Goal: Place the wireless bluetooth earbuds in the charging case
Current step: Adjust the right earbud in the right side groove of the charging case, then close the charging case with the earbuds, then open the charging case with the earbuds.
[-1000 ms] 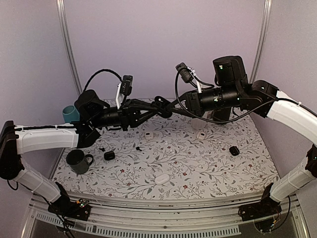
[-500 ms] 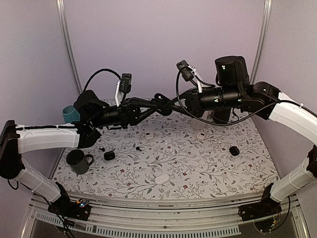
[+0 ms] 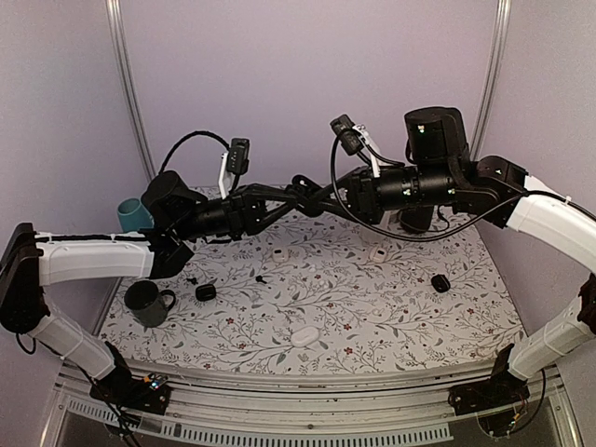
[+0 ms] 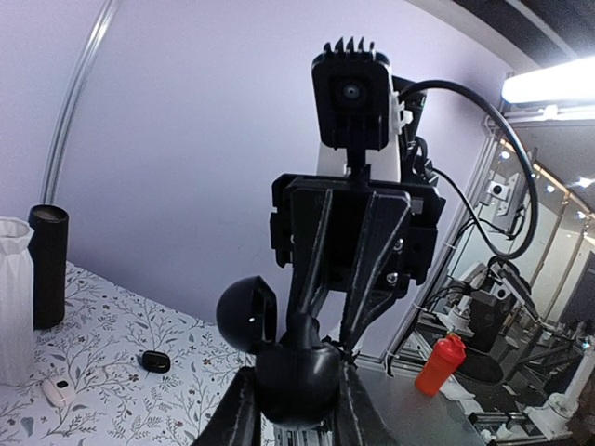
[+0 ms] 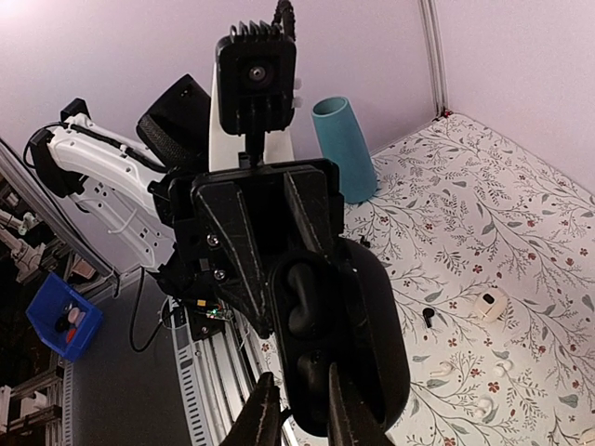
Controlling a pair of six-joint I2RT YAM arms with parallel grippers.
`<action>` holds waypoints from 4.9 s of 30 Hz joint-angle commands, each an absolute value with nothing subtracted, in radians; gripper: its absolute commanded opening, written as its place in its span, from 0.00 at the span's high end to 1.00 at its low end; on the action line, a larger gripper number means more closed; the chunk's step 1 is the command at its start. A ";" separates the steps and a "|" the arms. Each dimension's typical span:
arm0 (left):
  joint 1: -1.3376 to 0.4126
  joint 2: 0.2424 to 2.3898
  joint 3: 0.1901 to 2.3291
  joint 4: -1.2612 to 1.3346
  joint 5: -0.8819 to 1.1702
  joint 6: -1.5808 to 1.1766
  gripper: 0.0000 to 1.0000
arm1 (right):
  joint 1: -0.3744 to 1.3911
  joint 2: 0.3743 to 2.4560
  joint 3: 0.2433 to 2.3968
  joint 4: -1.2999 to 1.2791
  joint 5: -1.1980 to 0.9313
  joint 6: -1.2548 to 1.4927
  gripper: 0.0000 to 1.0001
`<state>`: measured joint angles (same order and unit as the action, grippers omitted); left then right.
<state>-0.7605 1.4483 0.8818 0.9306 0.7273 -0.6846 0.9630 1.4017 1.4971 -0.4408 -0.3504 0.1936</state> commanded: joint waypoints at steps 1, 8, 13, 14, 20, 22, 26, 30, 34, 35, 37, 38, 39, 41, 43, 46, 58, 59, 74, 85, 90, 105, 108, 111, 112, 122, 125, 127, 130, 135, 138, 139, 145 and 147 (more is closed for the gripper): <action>-0.754 1.459 0.885 0.973 0.686 -0.690 1.00 | 0.996 1.388 1.482 -0.437 -0.388 0.193 0.82; -0.753 1.459 0.886 0.982 0.691 -0.689 1.00 | 0.996 1.386 1.483 -0.441 -0.386 0.191 0.72; -0.753 1.459 0.881 1.001 0.730 -0.676 1.00 | 0.997 1.378 1.492 -0.448 -0.350 0.200 0.64; -0.752 1.457 0.881 1.003 0.738 -0.672 1.00 | 0.997 1.374 1.494 -0.447 -0.341 0.204 0.63; -0.753 1.446 0.881 0.963 0.755 -0.623 1.00 | 0.996 1.356 1.501 -0.459 -0.289 0.211 0.61; -0.753 1.447 0.881 0.963 0.765 -0.619 1.00 | 0.997 1.353 1.504 -0.467 -0.266 0.214 0.60; -0.752 1.446 0.879 0.966 0.780 -0.615 1.00 | 0.996 1.346 1.509 -0.479 -0.234 0.219 0.59; -0.753 1.445 0.877 0.963 0.784 -0.611 1.00 | 0.995 1.341 1.517 -0.475 -0.239 0.225 0.59; -0.753 1.444 0.874 0.958 0.784 -0.604 1.00 | 0.996 1.328 1.517 -0.462 -0.256 0.230 0.59; -0.753 1.443 0.872 0.954 0.784 -0.600 1.00 | 0.994 1.325 1.518 -0.458 -0.259 0.233 0.59; -0.753 1.440 0.870 0.949 0.782 -0.596 1.00 | 0.986 1.318 1.515 -0.452 -0.265 0.241 0.59; -0.753 1.438 0.870 0.948 0.782 -0.593 1.00 | 0.979 1.312 1.510 -0.446 -0.267 0.247 0.59; -0.753 1.436 0.869 0.948 0.783 -0.591 1.00 | 0.970 1.306 1.503 -0.440 -0.270 0.252 0.60; -0.753 1.434 0.868 0.947 0.785 -0.588 1.00 | 0.950 1.288 1.488 -0.425 -0.276 0.271 0.60; -0.753 1.433 0.867 0.946 0.788 -0.587 1.00 | 0.928 1.275 1.469 -0.407 -0.283 0.286 0.61; -0.753 1.430 0.866 0.958 0.802 -0.587 1.00 | 0.891 1.271 1.443 -0.403 -0.283 0.312 0.64; -0.759 1.425 0.855 1.063 0.844 -0.631 1.00 | 0.863 1.377 1.414 -0.399 -0.383 0.316 0.75; -0.759 1.425 0.854 1.063 0.845 -0.631 1.00 | 0.864 1.382 1.414 -0.390 -0.401 0.315 0.75; -0.759 1.446 0.866 1.016 0.818 -0.624 1.00 | 0.904 1.294 1.361 -0.249 -0.495 0.281 0.73; -0.759 1.448 0.871 1.011 0.819 -0.628 1.00 | 0.913 1.318 1.373 -0.277 -0.489 0.271 0.72; -0.759 1.447 0.872 1.006 0.818 -0.626 1.00 | 0.918 1.321 1.379 -0.275 -0.467 0.279 0.75; -0.759 1.455 0.885 1.002 0.822 -0.621 1.00 | 0.978 1.374 1.435 -0.374 -0.387 0.214 0.85; -0.758 1.460 0.885 1.002 0.843 -0.617 1.00 | 0.977 1.360 1.433 -0.365 -0.389 0.207 0.72; -0.758 1.464 0.885 0.996 0.858 -0.616 1.00 | 0.980 1.352 1.433 -0.361 -0.403 0.195 0.63; -0.758 1.464 0.886 0.993 0.862 -0.615 1.00 | 0.982 1.351 1.433 -0.361 -0.402 0.190 0.62; -0.758 1.459 0.888 0.997 0.936 -0.606 1.00 | 0.986 1.365 1.466 -0.436 -0.227 0.200 0.61; -0.759 1.457 0.885 1.000 0.947 -0.606 1.00 | 0.985 1.357 1.469 -0.440 -0.209 0.205 0.60; -0.758 1.455 0.881 1.006 0.952 -0.605 1.00 | 0.986 1.352 1.468 -0.440 -0.208 0.210 0.60; -0.759 1.453 0.871 1.021 0.956 -0.603 1.00 | 0.985 1.350 1.468 -0.437 -0.214 0.219 0.59; -0.757 1.451 0.854 1.019 0.949 -0.583 1.00 | 0.985 1.329 1.466 -0.427 -0.228 0.236 0.60; -0.755 1.450 0.860 0.975 0.929 -0.562 1.00 | 0.985 1.296 1.463 -0.405 -0.238 0.249 0.62; -0.754 1.449 0.860 0.961 0.922 -0.554 1.00 | 0.986 1.284 1.463 -0.399 -0.236 0.252 0.63; -0.755 1.450 0.883 0.856 0.884 -0.514 1.00 | 0.986 1.268 1.470 -0.371 -0.315 0.264 0.72; -0.755 1.452 0.886 0.846 0.885 -0.512 1.00 | 0.985 1.286 1.477 -0.370 -0.360 0.272 0.75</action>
